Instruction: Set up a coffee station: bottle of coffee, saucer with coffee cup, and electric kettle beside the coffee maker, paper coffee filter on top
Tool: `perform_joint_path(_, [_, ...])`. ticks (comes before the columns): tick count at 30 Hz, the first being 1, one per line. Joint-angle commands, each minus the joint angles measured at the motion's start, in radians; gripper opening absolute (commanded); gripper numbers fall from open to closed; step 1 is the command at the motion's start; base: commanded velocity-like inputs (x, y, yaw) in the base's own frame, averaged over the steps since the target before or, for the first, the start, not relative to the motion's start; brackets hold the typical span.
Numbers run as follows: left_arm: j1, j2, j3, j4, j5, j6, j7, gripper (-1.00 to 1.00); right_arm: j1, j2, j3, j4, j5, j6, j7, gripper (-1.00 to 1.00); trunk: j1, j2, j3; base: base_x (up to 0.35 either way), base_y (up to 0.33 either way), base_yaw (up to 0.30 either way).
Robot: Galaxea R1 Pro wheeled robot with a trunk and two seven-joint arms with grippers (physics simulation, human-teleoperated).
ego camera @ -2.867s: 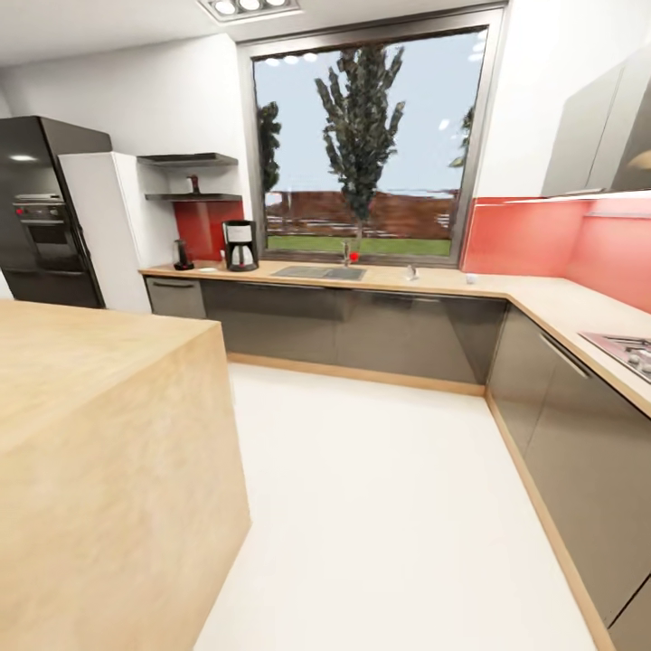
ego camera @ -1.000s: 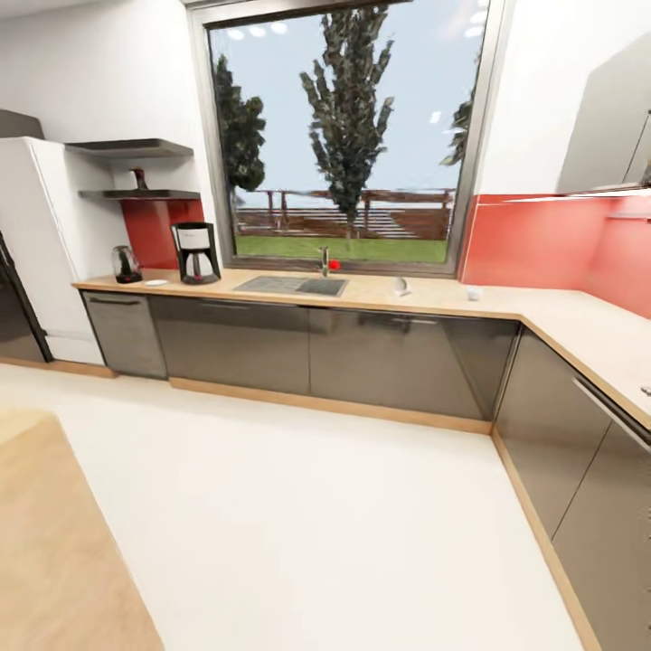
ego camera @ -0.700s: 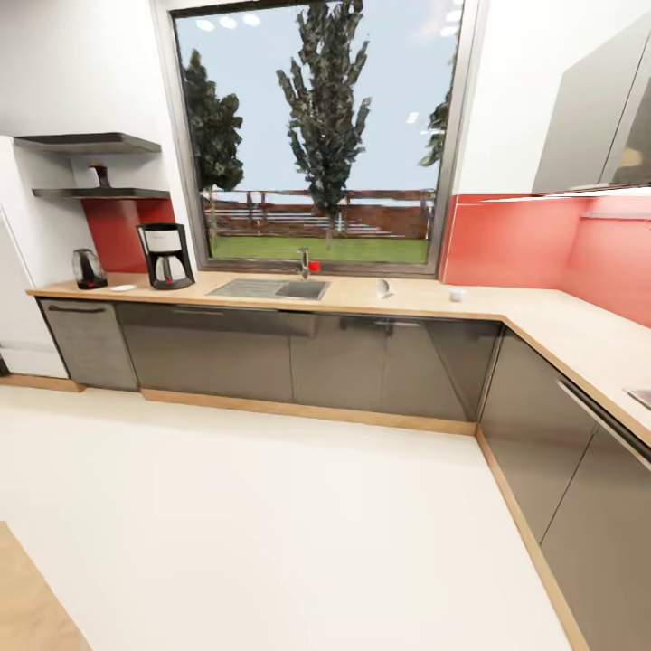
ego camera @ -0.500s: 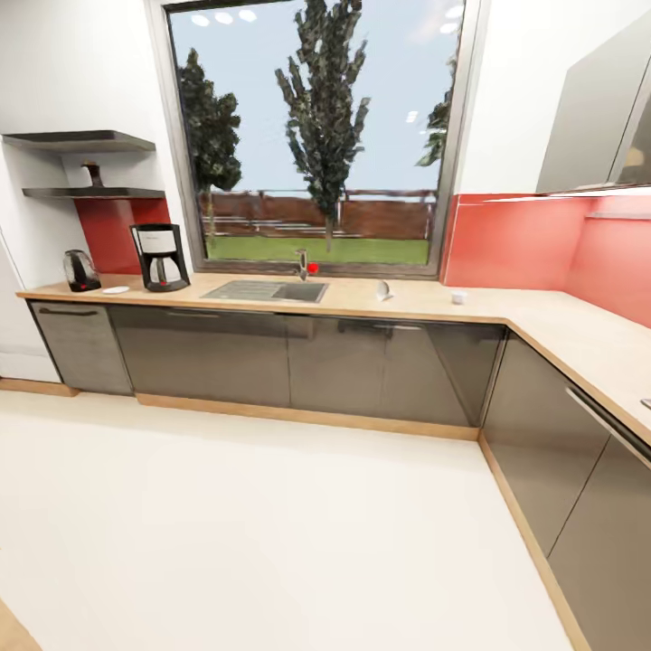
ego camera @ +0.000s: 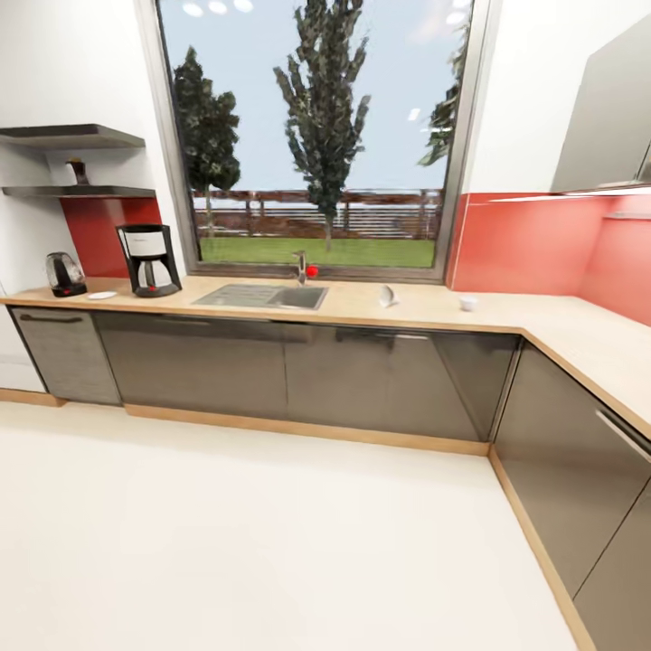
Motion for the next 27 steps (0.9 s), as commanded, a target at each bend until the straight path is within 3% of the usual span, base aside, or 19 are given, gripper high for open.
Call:
perform_joint_path(1, [-0.001,0.0,0.001,0.001,0.002,-0.003,-0.001,1.0,0.0,0.0,-0.001,0.0,-0.005,-0.002,0.005,1.0,0.001,0.0,-0.001,0.339,0.0,0.0])
perform_joint_path(27, [-0.001,-0.002,0.001,0.001,0.002,-0.004,-0.001,1.0,0.0,0.0,-0.001,0.001,-0.005,-0.002,0.003,1.0,0.001,0.0,-0.001,0.338,0.0,0.0])
